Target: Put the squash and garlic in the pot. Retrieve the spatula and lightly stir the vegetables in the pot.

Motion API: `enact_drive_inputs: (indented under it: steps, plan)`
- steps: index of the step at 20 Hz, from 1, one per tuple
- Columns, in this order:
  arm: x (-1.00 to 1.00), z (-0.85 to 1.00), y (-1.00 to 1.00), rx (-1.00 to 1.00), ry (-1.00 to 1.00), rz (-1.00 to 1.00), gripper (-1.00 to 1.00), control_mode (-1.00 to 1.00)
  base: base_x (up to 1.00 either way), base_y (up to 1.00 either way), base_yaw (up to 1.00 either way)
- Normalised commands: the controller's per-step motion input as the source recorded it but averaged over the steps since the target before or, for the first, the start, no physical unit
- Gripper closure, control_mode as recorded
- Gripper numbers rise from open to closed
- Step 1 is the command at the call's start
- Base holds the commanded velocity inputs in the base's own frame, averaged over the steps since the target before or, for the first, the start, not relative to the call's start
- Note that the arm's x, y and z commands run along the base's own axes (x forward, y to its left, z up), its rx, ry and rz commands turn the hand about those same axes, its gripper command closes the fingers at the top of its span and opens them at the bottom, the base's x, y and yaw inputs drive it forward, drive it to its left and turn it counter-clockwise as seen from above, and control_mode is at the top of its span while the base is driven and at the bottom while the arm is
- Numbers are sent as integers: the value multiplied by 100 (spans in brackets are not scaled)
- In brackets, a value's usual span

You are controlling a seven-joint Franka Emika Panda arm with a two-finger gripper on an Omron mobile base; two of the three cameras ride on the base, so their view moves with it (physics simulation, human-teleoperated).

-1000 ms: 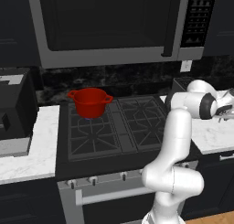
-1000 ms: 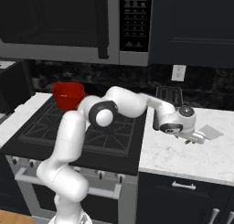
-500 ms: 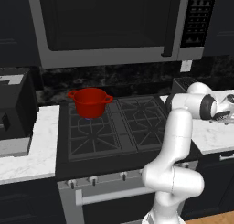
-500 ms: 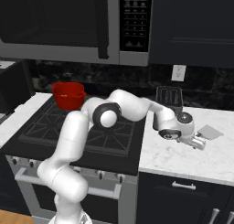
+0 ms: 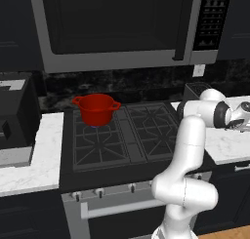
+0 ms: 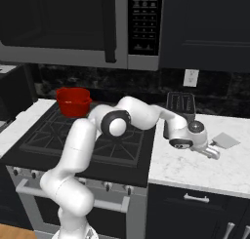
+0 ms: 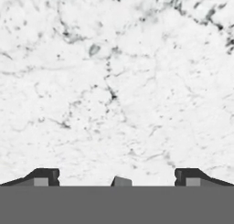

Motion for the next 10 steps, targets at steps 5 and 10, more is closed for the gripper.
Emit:
enact_drive_inputs:
  steps: [5,10]
  plan:
    - [29,0,0,0,0,-9,100,-100,0,0,0]
    - [6,0,0,0,-6,-6,100,-100,0,0,0]
